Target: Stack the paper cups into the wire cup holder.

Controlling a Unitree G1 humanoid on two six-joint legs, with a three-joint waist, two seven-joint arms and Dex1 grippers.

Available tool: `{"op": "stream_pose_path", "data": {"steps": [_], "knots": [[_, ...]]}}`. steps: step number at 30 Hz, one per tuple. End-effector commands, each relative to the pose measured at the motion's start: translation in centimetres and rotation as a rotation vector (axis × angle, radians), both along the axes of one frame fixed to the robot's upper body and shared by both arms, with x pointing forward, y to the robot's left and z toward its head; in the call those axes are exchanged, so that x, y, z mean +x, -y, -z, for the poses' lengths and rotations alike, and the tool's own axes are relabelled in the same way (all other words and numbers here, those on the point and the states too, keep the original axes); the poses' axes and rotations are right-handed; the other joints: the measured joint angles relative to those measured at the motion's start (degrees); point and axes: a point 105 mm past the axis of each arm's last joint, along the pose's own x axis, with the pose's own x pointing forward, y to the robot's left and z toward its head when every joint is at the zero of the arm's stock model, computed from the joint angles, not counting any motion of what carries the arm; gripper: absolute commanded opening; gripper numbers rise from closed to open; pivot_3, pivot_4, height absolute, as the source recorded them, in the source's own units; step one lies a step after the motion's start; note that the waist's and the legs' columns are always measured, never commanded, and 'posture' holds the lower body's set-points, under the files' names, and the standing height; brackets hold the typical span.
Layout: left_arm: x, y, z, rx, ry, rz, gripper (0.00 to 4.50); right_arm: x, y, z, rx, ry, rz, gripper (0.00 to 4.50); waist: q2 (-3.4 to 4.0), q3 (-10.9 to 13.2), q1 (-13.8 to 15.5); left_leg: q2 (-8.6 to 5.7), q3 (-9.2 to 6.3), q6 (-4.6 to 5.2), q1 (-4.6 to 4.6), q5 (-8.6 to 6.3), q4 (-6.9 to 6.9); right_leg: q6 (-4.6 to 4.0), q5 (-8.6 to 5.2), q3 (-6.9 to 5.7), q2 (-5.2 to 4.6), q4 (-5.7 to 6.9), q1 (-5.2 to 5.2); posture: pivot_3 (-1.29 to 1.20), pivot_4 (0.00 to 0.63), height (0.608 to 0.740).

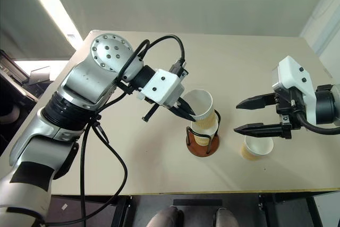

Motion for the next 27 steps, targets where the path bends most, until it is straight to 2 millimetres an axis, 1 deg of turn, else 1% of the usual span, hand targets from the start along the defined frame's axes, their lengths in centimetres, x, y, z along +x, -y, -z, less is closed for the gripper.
{"op": "stream_pose_path", "data": {"steps": [1,4,9,12,14,15,17,22,23,27], "knots": [[-1.0,0.0,0.2,0.032,0.002,0.055,0.03,-0.5,0.0,-1.2,-0.006,0.058,0.0,3.08,0.0,0.0,0.0,0.0,0.0,0.0,0.0,0.0,0.0,0.0,0.0,0.0,0.0,0.0,0.0,0.0,0.15,0.74],[-1.3,-0.1,0.4,0.042,-0.011,0.061,0.03,-0.3,-0.4,-1.3,-0.007,0.065,-0.003,3.08,0.0,0.0,-0.01,0.0,0.0,0.0,-0.01,0.0,0.0,0.0,0.0,0.0,0.0,0.0,0.0,0.0,0.15,0.74],[-1.1,-0.3,1.0,0.067,0.003,0.053,0.03,-0.3,-0.6,-1.4,-0.005,0.065,-0.004,3.08,0.0,0.0,0.01,0.0,0.0,0.01,0.0,0.0,0.02,0.01,0.0,0.0,0.0,0.0,0.0,0.0,0.15,0.74],[-0.6,-0.1,1.0,0.058,0.025,0.035,0.64,-0.1,-0.9,-1.5,-0.004,0.065,-0.002,3.08,0.0,0.0,0.0,0.0,0.0,0.01,0.0,0.0,0.02,0.01,0.0,0.0,0.0,0.0,0.0,0.0,0.15,0.74],[-0.4,0.2,0.8,0.042,0.026,0.025,1.37,0.1,-1.2,-1.6,-0.005,0.068,0.002,3.08,0.0,0.0,-0.01,0.0,0.0,0.01,-0.01,0.01,0.03,0.01,0.01,0.0,0.0,0.01,0.0,0.0,0.15,0.74],[-0.2,0.2,0.7,0.037,0.033,0.022,1.81,0.3,-1.2,-1.6,-0.004,0.072,0.008,3.08,0.0,0.0,0.0,0.0,0.0,0.01,-0.01,0.01,0.04,0.02,0.01,0.0,0.0,0.01,0.0,0.0,0.15,0.74],[0.0,0.3,0.5,0.025,0.046,0.019,2.5,0.5,-1.2,-1.8,0.0,0.077,0.021,3.08,0.0,0.0,0.01,0.0,0.0,0.02,-0.01,0.01,0.05,0.02,0.01,0.0,0.0,0.01,0.0,0.0,0.15,0.74],[0.3,0.7,-1.2,-0.064,0.032,-0.01,4.29,0.7,-1.0,-1.6,-0.012,0.077,0.046,3.08,0.0,0.0,0.03,-0.01,0.0,0.03,-0.03,0.0,0.04,0.03,0.01,0.0,0.0,0.0,-0.01,0.0,0.15,0.74],[0.3,0.7,-1.8,-0.092,0.02,-0.023,4.47,0.7,-0.9,-1.4,-0.021,0.076,0.051,3.08,0.0,0.0,0.05,-0.01,0.0,0.03,-0.04,0.0,0.04,0.03,0.01,0.0,0.0,0.0,-0.01,0.0,0.15,0.74],[0.4,-1.4,-4.7,-0.25,-0.102,-0.101,4.47,-0.5,-0.3,0.2,-0.083,0.007,0.075,3.08,0.01,0.0,0.15,0.0,0.0,0.03,-0.05,0.0,0.03,0.03,0.01,-0.01,0.0,0.0,-0.02,0.0,0.15,0.74]]}}
